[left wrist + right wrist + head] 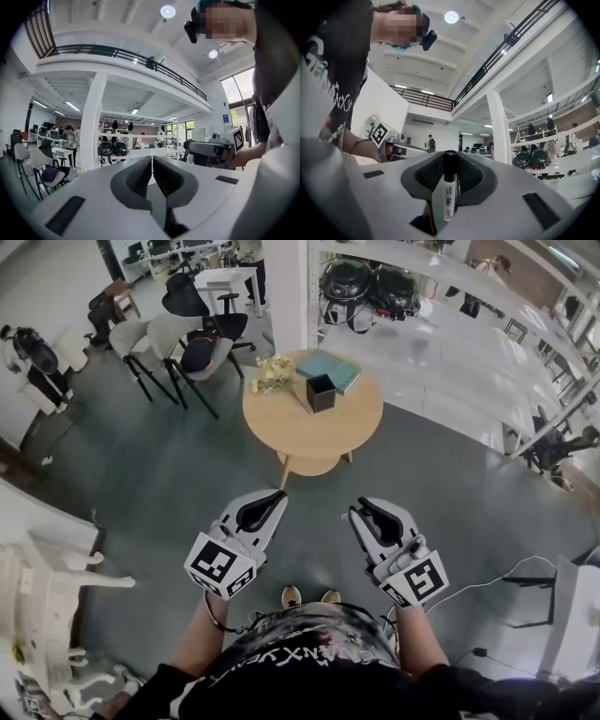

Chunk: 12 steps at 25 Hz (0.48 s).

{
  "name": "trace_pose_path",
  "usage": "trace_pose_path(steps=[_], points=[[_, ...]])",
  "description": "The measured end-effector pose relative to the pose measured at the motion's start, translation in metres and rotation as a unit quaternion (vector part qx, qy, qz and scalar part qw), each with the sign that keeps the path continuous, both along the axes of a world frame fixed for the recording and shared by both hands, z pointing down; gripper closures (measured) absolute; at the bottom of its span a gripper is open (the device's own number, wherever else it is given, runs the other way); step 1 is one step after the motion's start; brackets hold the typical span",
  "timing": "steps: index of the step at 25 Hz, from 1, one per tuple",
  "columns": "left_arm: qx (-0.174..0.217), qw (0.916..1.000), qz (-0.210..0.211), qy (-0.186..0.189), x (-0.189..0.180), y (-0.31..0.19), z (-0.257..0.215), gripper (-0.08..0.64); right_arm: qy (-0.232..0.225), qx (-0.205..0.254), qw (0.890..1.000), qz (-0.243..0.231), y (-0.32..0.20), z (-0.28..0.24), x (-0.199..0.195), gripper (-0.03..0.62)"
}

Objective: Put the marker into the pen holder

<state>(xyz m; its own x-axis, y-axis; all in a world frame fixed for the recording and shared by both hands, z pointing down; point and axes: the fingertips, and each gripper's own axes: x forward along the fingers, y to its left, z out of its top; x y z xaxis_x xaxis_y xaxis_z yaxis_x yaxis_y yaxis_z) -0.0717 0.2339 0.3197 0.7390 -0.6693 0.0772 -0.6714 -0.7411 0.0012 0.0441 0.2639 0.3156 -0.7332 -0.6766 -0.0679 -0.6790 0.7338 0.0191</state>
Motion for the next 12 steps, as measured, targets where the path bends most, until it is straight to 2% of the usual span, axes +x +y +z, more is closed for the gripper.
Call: trace_pose_path(steps=[12], points=[[0.005,1.0,0.001,-0.004,0.023,0.011,0.003,0.532,0.001,0.006,1.0,0.003,0.011,0.006,0.021,0.518]])
